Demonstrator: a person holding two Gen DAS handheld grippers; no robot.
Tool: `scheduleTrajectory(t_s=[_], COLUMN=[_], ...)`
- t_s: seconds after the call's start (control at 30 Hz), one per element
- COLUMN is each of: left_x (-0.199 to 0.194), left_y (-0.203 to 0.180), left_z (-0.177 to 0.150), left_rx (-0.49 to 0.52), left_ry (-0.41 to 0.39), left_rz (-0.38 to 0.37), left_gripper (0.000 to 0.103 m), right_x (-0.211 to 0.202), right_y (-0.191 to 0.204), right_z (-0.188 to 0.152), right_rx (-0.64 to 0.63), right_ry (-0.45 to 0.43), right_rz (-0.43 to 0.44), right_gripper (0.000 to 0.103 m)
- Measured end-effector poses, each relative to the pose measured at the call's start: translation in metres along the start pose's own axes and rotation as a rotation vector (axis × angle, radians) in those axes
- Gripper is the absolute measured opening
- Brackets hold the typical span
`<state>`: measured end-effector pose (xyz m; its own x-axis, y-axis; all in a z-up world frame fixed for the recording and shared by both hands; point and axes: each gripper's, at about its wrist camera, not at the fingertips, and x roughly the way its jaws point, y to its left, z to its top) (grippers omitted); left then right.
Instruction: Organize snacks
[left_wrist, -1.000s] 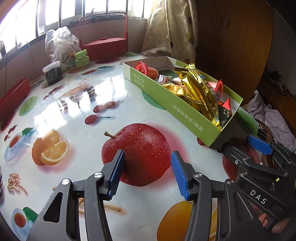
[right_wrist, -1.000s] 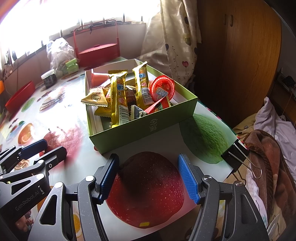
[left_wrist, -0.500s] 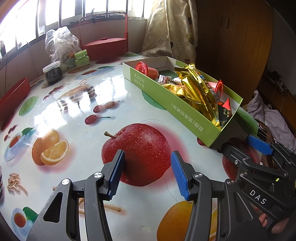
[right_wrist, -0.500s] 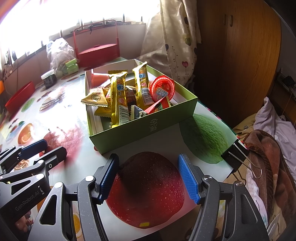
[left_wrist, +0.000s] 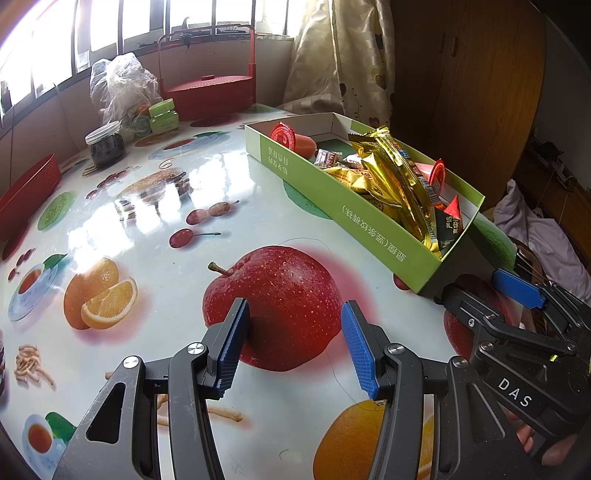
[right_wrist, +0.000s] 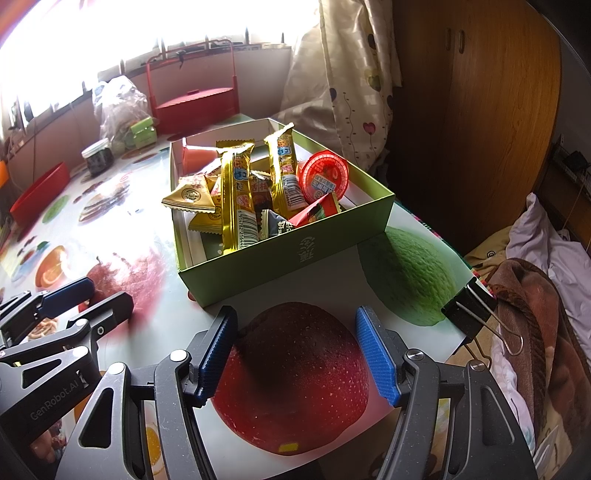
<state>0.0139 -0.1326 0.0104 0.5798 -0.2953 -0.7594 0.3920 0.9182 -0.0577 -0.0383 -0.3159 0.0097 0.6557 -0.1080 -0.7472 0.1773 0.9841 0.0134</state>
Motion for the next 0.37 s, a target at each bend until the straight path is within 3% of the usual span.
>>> scheduleTrajectory(t_s=[0.37], left_x=[-0.0006], left_y=[0.0009], left_z=[0.001], left_rx=[-0.002], left_ry=[-0.002], left_rz=[-0.002], left_gripper=[0.053], right_x=[-0.0002], right_y=[0.0009], right_z=[-0.0003], right_rx=[0.001], right_ry=[0.0], right_rz=[-0.001], right_gripper=[0.067])
